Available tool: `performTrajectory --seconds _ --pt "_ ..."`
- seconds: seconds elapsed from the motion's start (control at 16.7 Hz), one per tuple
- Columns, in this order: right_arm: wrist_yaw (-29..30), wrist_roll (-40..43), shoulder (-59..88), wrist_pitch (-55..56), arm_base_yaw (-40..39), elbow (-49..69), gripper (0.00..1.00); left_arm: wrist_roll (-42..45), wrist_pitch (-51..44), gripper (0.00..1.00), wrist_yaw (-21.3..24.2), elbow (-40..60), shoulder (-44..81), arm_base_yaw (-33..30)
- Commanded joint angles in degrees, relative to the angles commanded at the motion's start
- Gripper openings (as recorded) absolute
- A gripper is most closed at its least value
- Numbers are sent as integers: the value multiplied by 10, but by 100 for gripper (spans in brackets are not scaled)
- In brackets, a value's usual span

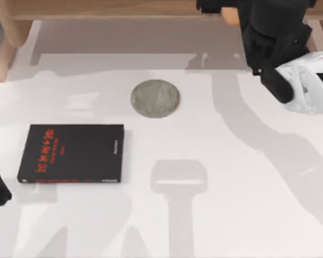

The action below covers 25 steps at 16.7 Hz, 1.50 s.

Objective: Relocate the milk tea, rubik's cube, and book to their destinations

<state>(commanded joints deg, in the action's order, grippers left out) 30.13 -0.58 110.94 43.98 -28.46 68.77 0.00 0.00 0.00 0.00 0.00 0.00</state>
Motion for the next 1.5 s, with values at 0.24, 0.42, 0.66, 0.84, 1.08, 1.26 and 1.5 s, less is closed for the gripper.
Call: performTrajectory --seconds 0.24,0.42,0.66,0.84,1.08,1.26,1.5 --pt "40 -14 49 29 -75 43 0 0 0 100 0 0 0 0" --pt "85 -28 112 35 -131 81 0 0 0 100 0 0 0 0" --pt "151 -41 209 14 -167 136 0 0 0 100 0 0 0 0" --pt "177 -44 246 0 -170 159 0 0 0 100 0 0 0 0" --pt "176 -45 246 0 -168 156 0 0 0 100 0 0 0 0" --pt "179 -47 256 10 -173 156 0 0 0 100 0 0 0 0" --pt "181 -46 281 38 -175 154 0 0 0 100 0 0 0 0"
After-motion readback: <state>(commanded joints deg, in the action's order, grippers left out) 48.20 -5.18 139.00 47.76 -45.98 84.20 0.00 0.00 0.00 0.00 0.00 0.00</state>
